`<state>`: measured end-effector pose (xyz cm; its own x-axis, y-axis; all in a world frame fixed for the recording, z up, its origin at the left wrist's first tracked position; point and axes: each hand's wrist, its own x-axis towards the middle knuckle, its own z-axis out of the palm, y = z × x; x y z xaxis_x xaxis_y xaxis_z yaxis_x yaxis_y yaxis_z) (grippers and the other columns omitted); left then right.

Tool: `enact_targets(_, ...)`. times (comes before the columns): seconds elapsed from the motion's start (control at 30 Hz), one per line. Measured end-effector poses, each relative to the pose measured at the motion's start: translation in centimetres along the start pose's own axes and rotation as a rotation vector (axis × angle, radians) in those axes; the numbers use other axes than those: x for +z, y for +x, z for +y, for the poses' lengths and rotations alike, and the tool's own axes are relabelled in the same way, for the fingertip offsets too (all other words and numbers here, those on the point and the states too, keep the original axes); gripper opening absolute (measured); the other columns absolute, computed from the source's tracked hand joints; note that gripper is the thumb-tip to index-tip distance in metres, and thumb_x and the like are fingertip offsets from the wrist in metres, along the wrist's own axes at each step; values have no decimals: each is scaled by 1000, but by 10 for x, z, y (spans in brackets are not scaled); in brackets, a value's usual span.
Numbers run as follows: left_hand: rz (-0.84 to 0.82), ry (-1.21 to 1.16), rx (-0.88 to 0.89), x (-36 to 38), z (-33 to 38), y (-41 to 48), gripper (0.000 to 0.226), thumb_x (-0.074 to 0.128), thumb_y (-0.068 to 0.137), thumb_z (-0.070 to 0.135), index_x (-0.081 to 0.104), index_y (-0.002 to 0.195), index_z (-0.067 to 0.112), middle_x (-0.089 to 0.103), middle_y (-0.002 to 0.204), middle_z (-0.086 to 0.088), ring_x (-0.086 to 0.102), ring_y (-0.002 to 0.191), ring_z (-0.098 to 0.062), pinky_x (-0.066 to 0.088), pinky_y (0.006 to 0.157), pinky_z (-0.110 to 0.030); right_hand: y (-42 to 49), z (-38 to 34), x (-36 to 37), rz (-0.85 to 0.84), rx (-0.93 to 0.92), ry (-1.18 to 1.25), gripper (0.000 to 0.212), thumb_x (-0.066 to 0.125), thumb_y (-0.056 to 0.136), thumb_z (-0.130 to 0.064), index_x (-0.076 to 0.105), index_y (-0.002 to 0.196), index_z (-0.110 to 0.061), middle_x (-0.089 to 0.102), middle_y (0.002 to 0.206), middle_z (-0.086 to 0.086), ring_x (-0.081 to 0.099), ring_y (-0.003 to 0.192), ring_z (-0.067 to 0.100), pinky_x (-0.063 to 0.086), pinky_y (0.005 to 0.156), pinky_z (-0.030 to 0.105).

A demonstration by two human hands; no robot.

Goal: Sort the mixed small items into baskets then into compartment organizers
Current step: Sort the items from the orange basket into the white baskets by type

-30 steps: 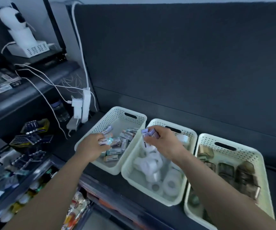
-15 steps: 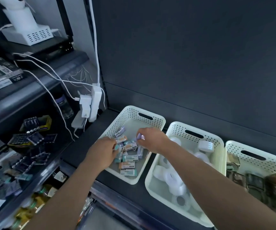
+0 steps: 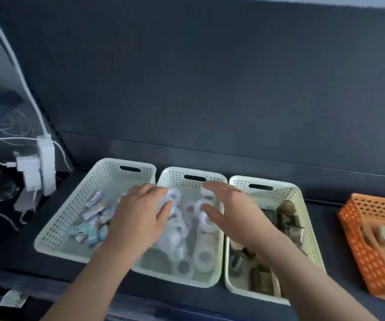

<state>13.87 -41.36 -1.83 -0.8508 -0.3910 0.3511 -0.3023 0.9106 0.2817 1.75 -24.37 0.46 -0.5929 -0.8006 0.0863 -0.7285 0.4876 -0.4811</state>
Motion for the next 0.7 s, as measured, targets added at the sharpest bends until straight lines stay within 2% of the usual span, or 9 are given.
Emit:
enact_targets(0.1,-24,-134,112,25,75,14,23,62,87,30,70,103,15,67,97,2,62,90,-21,52,78,-34,-49,54,-37,92,107,-29,47,54,94,-34,44,139,-25,47,142,-12,48,124,10,35,95,19)
enact_targets(0.23,-97,-259,227,64,180,25,28,60,89,33,68,111,19,65,105,7,59,100,-14,47,87,-28,-114,137,-85,168,245,-76,47,56,92,-34,48,137,-24,51,138,-12,46,127,8,35,101,18)
enact_targets(0.33,-181,-372,262,97,256,32,27,60,90,35,66,112,22,61,104,13,56,102,-9,46,90,-27,-157,200,-119,194,364,-106,39,59,91,-33,55,129,-25,61,112,-12,59,109,13,37,86,19)
enact_targets(0.4,-239,-410,293,118,302,40,26,60,90,35,66,112,23,61,105,14,56,101,-9,45,89,-25,-179,240,-138,188,429,-82,38,59,91,-31,57,128,-25,64,117,-10,62,101,14,42,85,24)
enact_targets(0.47,-300,-392,329,137,340,50,28,60,90,35,64,116,25,61,110,13,54,106,-9,44,90,-26,-197,278,-152,156,464,-70,41,59,91,-30,54,132,-24,60,128,-6,61,94,9,43,85,22)
enact_targets(0.6,-424,-250,386,175,394,70,44,63,89,35,56,130,25,57,127,9,48,119,-11,40,99,-26,-214,338,-166,101,474,-63,44,61,91,-27,52,134,-21,56,134,-6,52,122,11,35,96,17)
enact_targets(0.7,-562,-71,410,203,418,79,54,69,84,36,53,133,21,55,133,4,45,123,-17,37,103,-33,-211,365,-166,32,460,-32,45,63,90,-24,53,134,-21,56,135,-7,50,124,10,34,100,19)
